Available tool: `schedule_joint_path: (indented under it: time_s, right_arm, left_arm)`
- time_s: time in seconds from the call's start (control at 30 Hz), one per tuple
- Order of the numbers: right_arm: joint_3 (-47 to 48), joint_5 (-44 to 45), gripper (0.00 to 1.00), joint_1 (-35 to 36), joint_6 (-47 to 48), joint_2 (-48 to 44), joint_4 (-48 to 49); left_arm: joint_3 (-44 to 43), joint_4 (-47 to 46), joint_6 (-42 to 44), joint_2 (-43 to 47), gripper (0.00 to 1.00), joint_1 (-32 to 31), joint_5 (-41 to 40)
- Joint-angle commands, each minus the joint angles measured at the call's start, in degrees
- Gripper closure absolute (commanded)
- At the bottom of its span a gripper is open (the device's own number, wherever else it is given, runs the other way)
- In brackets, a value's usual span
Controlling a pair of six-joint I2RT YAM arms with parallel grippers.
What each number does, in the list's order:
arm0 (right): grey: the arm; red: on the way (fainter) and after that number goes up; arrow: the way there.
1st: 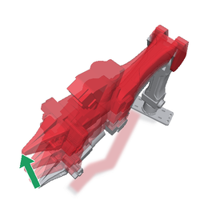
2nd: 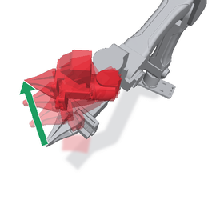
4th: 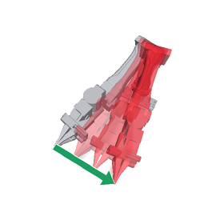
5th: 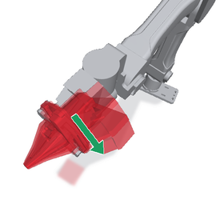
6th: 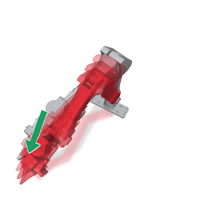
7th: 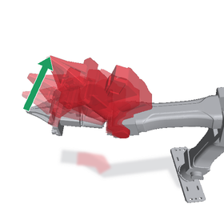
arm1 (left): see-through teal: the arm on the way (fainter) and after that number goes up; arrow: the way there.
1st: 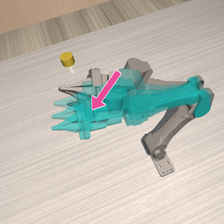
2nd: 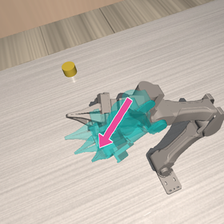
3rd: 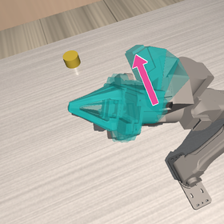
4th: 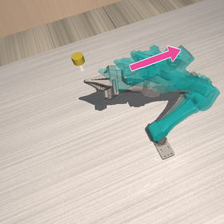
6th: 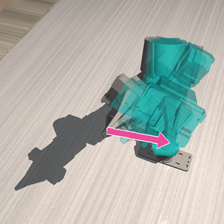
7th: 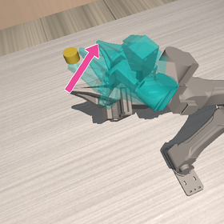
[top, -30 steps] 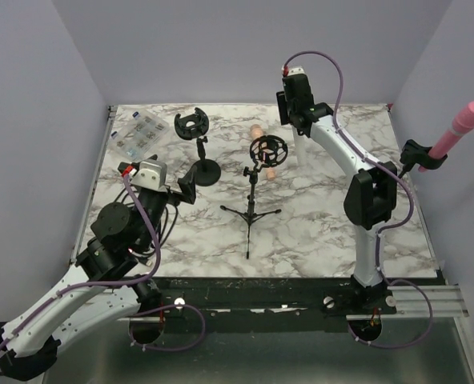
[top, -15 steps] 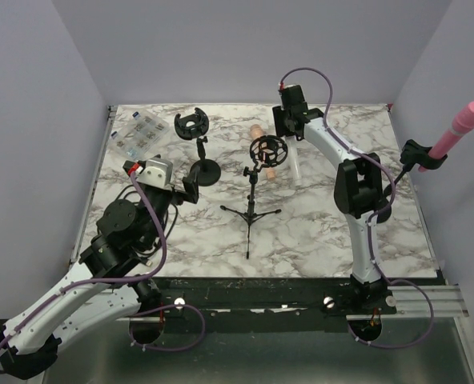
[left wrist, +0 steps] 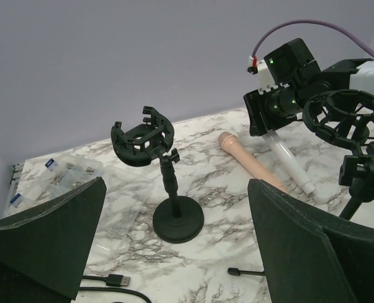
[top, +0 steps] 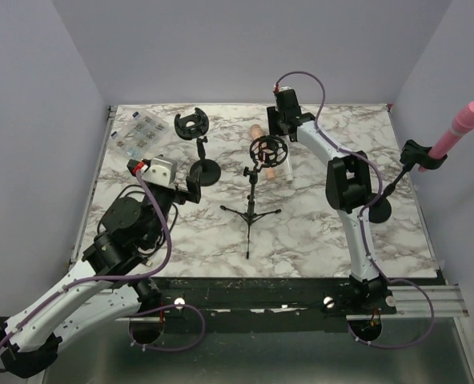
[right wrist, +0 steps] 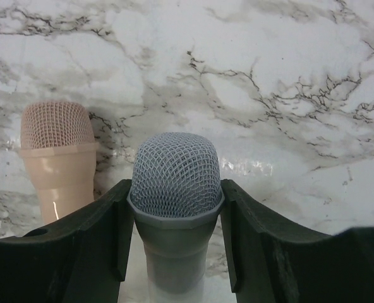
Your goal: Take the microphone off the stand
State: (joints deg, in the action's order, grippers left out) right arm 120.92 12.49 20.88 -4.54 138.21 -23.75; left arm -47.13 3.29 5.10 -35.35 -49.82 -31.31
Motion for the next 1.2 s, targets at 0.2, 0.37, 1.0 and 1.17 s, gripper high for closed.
schedule_joint_path:
  time_s: [0.2,0.37,1.0,1.17]
  right_arm:
    - [5.79,-1.83,0.71,-0.41,-0.16,6.18,2.49]
    - [7.01,-2.17,0.65,-0.41,-0.55,7.72,1.86]
    - [7.95,-3.2,0.26,-0.4,-0.74,8.22,-0.24]
    - [8.05,-3.3,0.19,-0.41,-1.5,5.62,-1.93]
  left_arm:
    - [-1.58,1.02,0.35,-1.5,0.02,0.25,-1.19]
    - [-1.78,1.2,0.09,-1.77,0.03,0.25,-0.76]
    - [-1.69,1.46,-0.53,-1.03,0.03,0.25,-0.57]
    - [-1.64,1.37,-0.62,-1.21,0.03,0.25,-0.7]
